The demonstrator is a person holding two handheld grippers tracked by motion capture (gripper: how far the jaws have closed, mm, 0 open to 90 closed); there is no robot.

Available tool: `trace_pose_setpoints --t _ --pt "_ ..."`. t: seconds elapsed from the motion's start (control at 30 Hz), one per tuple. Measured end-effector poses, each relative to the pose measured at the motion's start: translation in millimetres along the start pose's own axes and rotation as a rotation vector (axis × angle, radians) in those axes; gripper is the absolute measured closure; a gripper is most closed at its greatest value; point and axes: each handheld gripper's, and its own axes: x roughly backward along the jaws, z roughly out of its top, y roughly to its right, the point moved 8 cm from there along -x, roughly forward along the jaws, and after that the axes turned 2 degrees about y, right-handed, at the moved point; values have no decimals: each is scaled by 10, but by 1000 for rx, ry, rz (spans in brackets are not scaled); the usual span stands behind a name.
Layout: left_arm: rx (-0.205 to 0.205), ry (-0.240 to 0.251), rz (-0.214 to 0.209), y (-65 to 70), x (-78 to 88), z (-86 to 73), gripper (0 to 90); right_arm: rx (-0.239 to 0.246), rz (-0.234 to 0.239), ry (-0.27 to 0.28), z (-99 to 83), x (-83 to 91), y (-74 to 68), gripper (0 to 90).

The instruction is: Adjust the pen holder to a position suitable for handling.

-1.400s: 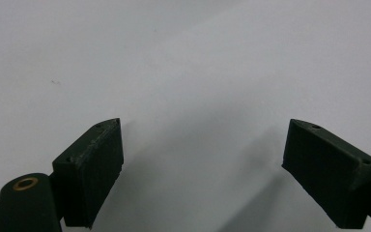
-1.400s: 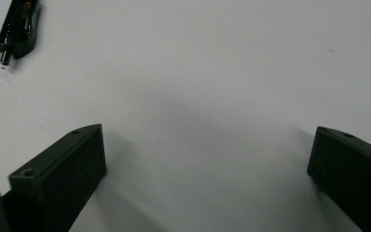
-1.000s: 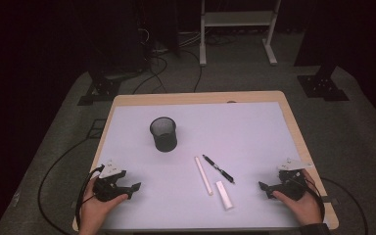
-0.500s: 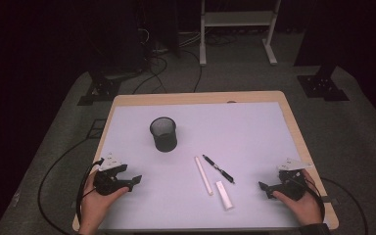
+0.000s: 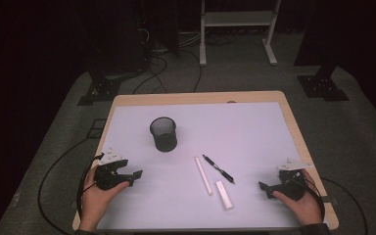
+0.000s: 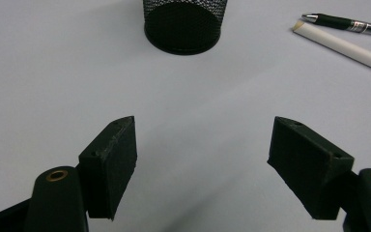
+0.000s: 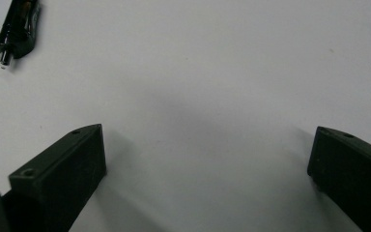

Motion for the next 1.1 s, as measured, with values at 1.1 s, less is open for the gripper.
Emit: trace_pose_setpoints --t 1.1 --pt "-2 4 13 -64 -3 389 255 2 0 -1 -1 0 2 0"
